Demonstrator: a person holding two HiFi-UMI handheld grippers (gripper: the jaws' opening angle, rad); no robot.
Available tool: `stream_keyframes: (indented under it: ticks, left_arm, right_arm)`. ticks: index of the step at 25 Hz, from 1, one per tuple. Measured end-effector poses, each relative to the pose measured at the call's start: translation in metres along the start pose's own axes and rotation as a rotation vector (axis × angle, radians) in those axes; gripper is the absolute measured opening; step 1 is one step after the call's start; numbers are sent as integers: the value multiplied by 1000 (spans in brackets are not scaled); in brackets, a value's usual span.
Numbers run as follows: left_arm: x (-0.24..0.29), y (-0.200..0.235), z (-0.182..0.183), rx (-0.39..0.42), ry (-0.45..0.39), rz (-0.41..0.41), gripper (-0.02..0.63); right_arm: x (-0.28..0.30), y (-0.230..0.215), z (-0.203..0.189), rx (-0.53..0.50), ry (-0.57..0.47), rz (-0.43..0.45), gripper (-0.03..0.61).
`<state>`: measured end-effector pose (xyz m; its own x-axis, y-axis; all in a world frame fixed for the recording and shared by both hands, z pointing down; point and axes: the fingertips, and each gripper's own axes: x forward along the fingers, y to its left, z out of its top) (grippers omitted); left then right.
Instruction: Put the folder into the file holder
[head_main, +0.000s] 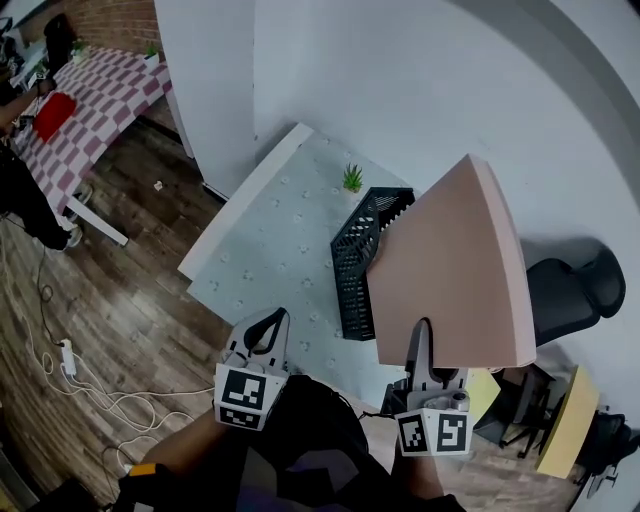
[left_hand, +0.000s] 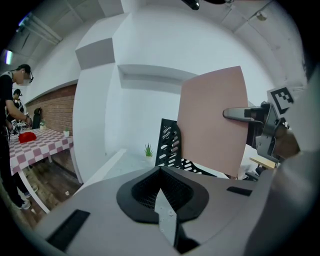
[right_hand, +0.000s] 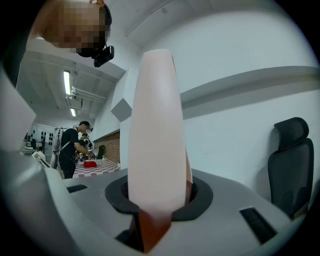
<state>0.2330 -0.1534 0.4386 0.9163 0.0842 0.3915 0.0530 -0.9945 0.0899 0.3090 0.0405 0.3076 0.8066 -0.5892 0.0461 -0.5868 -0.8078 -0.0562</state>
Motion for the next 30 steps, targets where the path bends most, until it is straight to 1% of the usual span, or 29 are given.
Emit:
stream_keyframes:
  ticks: [7, 13, 21, 26, 30]
  left_arm:
    - [22, 7, -2, 8, 41, 7, 9]
    - [36, 11, -8, 19, 86, 14, 8]
    - [51, 8, -19, 34, 136, 8, 9]
    - [57, 4, -25, 53, 164, -1, 8]
    - [58, -2, -28, 64, 178, -7, 8]
  right_arm:
    - [37, -13, -20, 18, -12, -3, 123]
    - [57, -17, -31, 41, -37, 5, 123]
    - [61, -18, -42, 37, -72, 9, 124]
    - [58, -15, -48, 31, -99, -6, 126]
    - [54, -14, -47, 46, -120, -20, 127]
